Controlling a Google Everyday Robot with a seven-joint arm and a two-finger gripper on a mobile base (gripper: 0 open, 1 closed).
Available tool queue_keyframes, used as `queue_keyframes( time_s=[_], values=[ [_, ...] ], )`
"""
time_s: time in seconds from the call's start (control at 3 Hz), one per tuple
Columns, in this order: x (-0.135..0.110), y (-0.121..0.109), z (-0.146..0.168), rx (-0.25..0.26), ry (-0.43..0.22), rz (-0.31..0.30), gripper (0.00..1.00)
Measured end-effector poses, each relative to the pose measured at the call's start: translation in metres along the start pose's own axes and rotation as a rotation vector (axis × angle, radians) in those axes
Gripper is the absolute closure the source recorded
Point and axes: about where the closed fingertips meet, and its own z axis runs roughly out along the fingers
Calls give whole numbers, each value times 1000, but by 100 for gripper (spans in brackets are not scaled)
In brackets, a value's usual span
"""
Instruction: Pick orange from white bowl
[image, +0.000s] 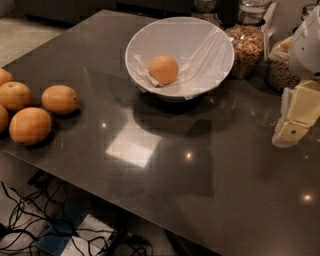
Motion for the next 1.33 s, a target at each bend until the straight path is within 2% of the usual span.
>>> queue_keyframes(
  time_s=[0.33, 0.67, 1.33],
  values=[
    [0, 0, 0, 0, 0, 0, 0],
    [-7, -4, -1, 22, -4, -13, 0],
    [-52, -31, 6, 77, -72, -93, 0]
  ],
)
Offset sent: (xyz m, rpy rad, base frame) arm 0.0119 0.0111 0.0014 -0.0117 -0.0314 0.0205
